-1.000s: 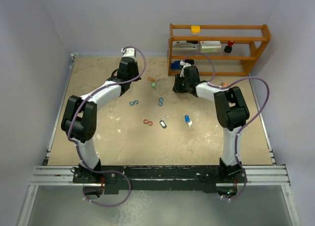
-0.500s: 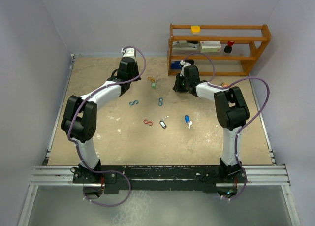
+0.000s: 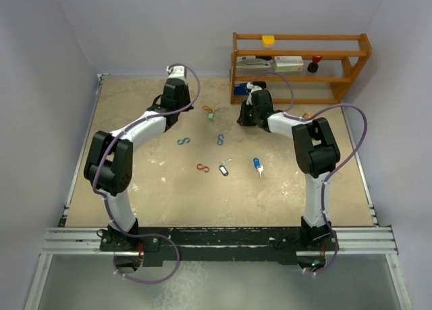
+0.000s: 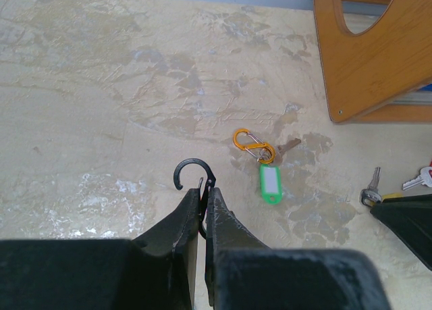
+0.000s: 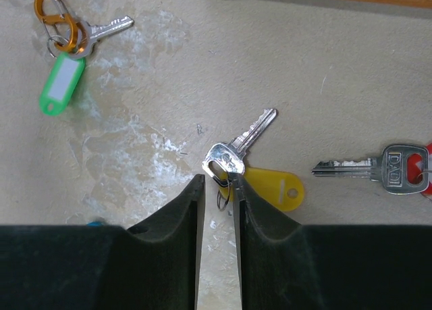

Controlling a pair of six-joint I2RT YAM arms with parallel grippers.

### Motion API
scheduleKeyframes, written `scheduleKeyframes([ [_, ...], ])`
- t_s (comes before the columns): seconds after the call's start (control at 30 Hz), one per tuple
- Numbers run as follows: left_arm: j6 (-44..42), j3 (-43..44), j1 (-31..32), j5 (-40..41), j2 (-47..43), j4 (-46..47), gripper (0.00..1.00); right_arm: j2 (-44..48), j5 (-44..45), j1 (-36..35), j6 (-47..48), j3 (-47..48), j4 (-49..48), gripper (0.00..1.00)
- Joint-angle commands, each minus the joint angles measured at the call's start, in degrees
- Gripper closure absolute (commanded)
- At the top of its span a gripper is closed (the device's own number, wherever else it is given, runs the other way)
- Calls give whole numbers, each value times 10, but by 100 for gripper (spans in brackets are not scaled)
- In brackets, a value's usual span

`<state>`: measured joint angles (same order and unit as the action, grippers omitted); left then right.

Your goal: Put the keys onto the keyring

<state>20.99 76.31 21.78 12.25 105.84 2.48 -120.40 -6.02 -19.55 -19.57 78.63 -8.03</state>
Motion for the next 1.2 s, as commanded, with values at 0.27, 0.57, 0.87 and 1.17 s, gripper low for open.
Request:
scheduleKeyframes([
  [0.27, 1, 3, -1, 5, -13, 24, 100, -1, 3, -2, -8, 17, -12, 88],
  [0.57, 5, -6, -1, -12, -21, 25, 100, 69, -1, -2, 33, -73, -141, 100],
  [0.87, 39, -42, 6, -109, -49, 72, 100, 212, -77, -3, 80, -204, -259, 100],
  [1.17, 48, -33, 35, -174, -55, 100, 100, 285, -167, -3, 103, -290, -364, 100],
])
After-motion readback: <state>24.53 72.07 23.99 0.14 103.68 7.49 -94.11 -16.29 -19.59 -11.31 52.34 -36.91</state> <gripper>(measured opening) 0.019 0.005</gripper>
